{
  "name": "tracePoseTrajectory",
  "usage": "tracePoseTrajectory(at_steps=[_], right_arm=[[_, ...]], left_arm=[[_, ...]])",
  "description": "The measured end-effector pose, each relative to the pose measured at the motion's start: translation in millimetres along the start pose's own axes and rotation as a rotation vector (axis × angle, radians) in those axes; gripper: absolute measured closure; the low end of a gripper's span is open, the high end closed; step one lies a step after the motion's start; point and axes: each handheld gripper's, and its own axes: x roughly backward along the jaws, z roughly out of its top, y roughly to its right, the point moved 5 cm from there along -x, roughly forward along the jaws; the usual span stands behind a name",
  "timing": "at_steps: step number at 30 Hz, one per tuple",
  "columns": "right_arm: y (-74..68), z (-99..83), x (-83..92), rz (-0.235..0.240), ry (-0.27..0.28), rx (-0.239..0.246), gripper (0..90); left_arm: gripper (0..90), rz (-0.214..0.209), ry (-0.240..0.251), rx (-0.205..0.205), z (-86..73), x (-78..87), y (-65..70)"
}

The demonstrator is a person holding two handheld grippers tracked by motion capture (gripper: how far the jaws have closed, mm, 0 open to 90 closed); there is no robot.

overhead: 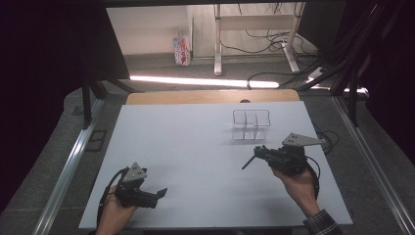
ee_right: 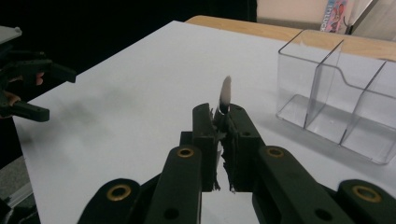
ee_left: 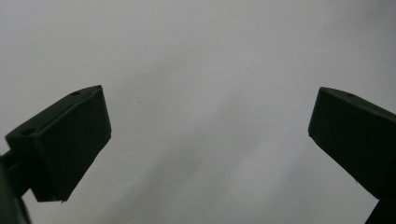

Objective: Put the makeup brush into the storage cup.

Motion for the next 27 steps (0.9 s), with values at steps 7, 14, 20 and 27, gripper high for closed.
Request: tracePoseTrajectory(at_steps=[7, 14, 20, 27], right_arm=[[5.7, 6.4, 1.2, -0.021, 0.023, -0.009, 83.5], [16.0, 13.1, 1.8, -0.038, 0.037, -0.029, 83.6], [24.6, 19.6, -0.3, -0.048, 0.046, -0.041, 83.6], [31.8, 28.1, -1.7, -0.062, 0.055, -0.042, 83.6]], left_arm=[[0.0, 0.013, 0.000, 0.012, -5.3, 3.9, -2.9], [0.1, 0.014, 0.000, 0.016, -8.5, 6.2, -3.4], [0.1, 0.018, 0.002, 0.011, -9.9, 7.4, -3.4], [0.1, 0.024, 0.010, 0.021, -11.1, 9.4, -4.8]])
